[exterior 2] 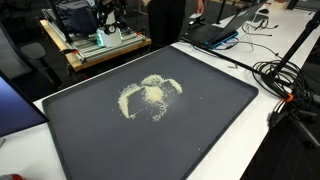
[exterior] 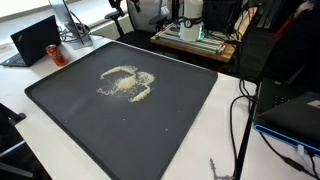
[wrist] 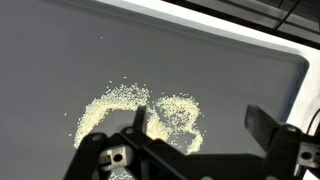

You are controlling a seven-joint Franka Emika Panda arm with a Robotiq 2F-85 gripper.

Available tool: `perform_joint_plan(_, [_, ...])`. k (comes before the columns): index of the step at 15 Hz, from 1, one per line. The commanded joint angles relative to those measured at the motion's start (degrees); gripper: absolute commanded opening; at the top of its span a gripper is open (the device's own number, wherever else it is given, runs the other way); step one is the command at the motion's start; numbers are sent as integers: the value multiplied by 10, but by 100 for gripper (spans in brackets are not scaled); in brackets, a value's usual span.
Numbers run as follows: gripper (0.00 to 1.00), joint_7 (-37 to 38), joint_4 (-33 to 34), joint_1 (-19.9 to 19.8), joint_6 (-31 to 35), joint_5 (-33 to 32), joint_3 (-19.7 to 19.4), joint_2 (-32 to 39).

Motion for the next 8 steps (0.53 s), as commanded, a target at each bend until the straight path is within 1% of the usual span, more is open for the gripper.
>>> perform_joint_plan(1, [100,-7,-4,-26,2,9,32,-4])
perform_joint_plan(5, [100,-24,-37,-13,-12,33,68,-48])
perform_joint_plan(8, [100,-43,-64,6,-26,61,97,-88])
